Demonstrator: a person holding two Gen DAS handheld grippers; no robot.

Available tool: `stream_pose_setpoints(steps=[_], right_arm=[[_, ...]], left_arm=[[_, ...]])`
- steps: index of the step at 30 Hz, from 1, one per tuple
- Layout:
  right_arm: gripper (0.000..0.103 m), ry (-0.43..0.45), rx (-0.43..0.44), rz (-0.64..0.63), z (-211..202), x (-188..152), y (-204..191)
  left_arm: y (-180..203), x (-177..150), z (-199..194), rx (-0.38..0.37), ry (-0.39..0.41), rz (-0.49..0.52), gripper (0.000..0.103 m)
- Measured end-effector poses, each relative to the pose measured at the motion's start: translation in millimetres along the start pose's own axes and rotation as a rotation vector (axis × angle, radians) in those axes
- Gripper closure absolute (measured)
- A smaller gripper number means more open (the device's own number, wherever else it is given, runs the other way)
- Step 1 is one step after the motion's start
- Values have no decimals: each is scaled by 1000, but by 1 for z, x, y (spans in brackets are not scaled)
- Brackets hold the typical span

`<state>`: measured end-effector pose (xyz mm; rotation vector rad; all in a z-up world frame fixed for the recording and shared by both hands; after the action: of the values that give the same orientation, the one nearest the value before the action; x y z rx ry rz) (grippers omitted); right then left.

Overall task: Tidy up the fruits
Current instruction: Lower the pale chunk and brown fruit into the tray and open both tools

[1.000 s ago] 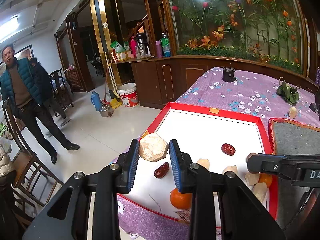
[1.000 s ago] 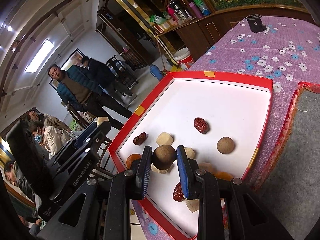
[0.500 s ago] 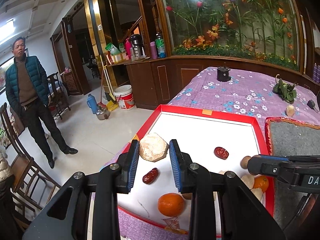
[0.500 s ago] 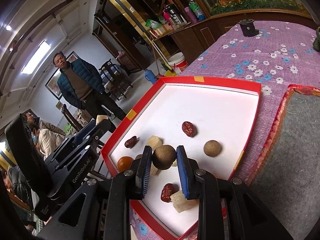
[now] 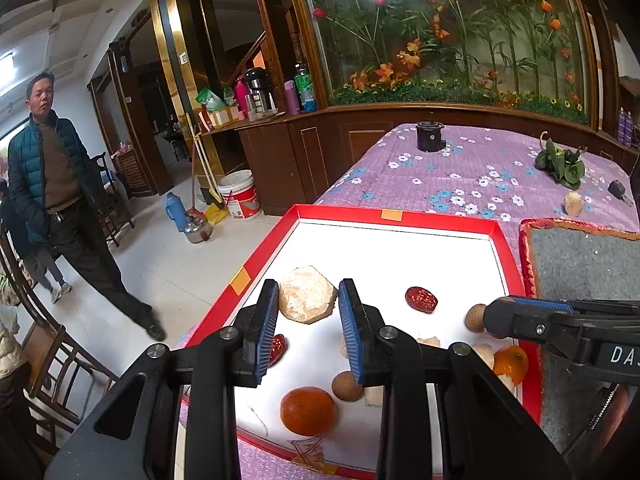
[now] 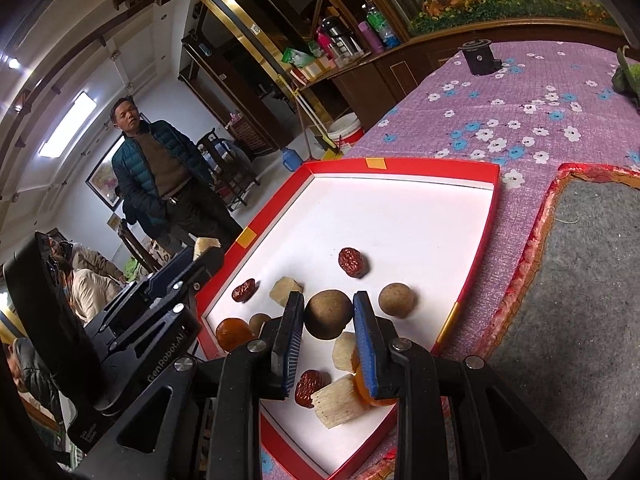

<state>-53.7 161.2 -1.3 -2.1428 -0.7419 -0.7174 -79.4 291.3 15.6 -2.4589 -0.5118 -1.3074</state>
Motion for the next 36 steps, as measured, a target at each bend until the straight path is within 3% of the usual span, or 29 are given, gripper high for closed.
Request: stream_pose_setpoints(steps=[7, 11, 36], right_arm=[[78, 3, 35, 17, 2, -2, 7], [78, 42, 0, -6, -9, 4, 12], [77, 68, -116, -1, -16, 6, 31]], left_arm=[[5, 0, 5, 13, -7, 13, 75], [16, -1, 6, -9, -13, 21, 75], [87, -16, 5, -276, -78, 137, 75]])
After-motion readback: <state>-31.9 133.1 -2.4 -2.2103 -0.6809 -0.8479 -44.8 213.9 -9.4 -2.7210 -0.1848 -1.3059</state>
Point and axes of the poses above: each gripper's, at about its wrist camera, not at the fingertips, and z roughly the way its jaws point, y to its right, x to its top, the point moved 10 cm from there along z, roughly the way its jaws point, and after that the axes turned 7 degrees about -z, right-handed, at the moved point
